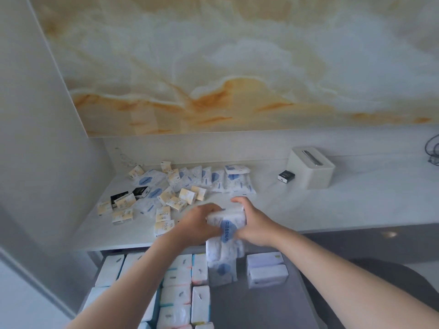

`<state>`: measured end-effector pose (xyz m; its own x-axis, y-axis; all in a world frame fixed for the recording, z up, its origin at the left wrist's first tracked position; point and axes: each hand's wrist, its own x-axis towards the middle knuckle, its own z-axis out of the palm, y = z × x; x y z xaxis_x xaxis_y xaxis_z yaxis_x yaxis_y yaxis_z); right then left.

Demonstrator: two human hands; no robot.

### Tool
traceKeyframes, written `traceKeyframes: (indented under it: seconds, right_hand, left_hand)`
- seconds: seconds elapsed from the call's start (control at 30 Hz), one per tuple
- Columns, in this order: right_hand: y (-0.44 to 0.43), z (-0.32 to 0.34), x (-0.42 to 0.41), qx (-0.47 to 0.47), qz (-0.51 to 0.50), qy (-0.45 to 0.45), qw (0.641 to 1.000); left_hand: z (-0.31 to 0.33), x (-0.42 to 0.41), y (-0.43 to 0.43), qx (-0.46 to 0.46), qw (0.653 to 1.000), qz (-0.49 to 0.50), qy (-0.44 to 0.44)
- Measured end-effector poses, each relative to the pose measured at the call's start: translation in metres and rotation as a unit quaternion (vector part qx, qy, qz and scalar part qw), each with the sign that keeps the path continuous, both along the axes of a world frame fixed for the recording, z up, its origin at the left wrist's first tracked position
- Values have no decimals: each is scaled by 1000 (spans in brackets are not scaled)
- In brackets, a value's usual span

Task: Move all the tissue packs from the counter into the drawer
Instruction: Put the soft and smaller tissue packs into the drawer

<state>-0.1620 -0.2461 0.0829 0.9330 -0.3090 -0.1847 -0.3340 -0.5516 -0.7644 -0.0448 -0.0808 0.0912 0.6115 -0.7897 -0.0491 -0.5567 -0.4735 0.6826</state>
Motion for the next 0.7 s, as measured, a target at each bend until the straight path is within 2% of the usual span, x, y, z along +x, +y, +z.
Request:
traceKeyframes:
  seconds: [0.2, 0.33, 0.5, 0.6, 0.7]
  right_hand:
    - [5, -20, -23, -77, 59, 109, 989]
    - [16, -57, -33, -215, 108, 175, 955]
    - [26, -110, -28, -209, 86, 190, 955]
    - [30, -134, -18, -210, 99, 207, 951]
    - [36, -150, -10, -201, 63, 194, 958]
  left_hand:
    - [-38, -24, 5, 57, 996, -50, 44]
    - [-73, -39, 3, 96, 993, -59, 39]
    - [-113, -43, 9, 147, 987, -45, 41]
    - [-131, -37, 14, 207, 974, -83, -46]
    - [-145, -30, 14, 211, 969, -92, -85]
